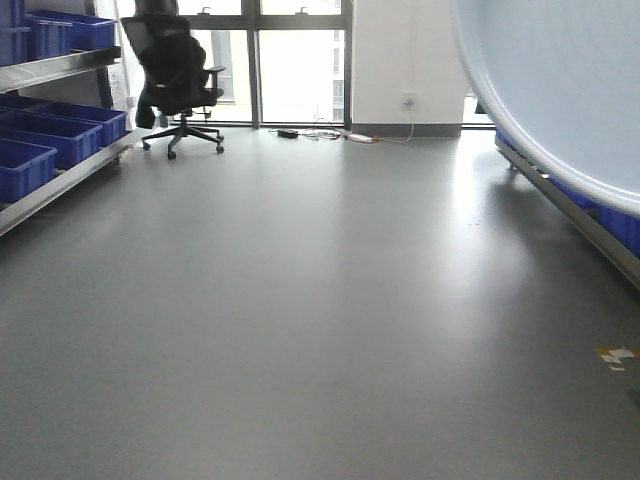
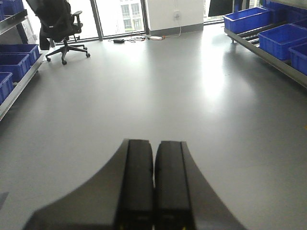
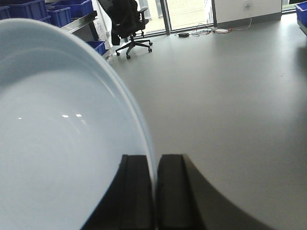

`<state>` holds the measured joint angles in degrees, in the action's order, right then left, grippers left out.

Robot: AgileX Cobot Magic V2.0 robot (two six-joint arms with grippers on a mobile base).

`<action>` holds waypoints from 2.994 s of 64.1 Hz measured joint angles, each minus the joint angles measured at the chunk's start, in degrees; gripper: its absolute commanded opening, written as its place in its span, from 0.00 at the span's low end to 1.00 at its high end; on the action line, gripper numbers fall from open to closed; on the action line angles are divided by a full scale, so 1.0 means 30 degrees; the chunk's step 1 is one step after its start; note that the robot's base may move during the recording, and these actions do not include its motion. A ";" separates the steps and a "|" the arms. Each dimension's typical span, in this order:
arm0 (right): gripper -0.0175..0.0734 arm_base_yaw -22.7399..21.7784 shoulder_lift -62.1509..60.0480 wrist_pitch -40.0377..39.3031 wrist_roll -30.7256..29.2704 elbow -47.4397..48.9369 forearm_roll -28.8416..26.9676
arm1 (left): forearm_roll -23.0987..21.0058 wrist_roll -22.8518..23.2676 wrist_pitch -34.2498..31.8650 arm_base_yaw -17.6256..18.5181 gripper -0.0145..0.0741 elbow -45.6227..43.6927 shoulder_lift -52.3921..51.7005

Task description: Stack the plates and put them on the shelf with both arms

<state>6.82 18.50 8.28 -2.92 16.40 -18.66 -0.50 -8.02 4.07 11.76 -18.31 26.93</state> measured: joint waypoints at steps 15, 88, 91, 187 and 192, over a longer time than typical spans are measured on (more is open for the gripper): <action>0.25 0.0000 0.0000 0.0000 0.0000 0.0000 0.0000 | 0.0000 0.0000 0.0000 0.0000 0.26 0.0000 0.0000; 0.25 0.0000 0.0000 0.0000 0.0000 0.0000 0.0000 | 0.0000 0.0000 0.0000 0.0000 0.26 0.0000 0.0000; 0.25 0.0000 0.0000 0.0000 0.0000 0.0000 0.0000 | 0.0000 0.0000 0.0000 0.0000 0.26 0.0000 0.0000; 0.25 0.0000 0.0000 0.0000 0.0000 0.0000 0.0000 | 0.0000 0.0000 0.0000 0.0000 0.26 0.0000 0.0000; 0.25 0.0000 0.0000 0.0000 0.0000 0.0000 0.0000 | 0.0000 0.0000 0.0000 0.0000 0.26 0.0000 0.0000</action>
<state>6.82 18.50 8.28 -2.92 16.40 -18.66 -0.50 -8.02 4.07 11.76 -18.31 26.93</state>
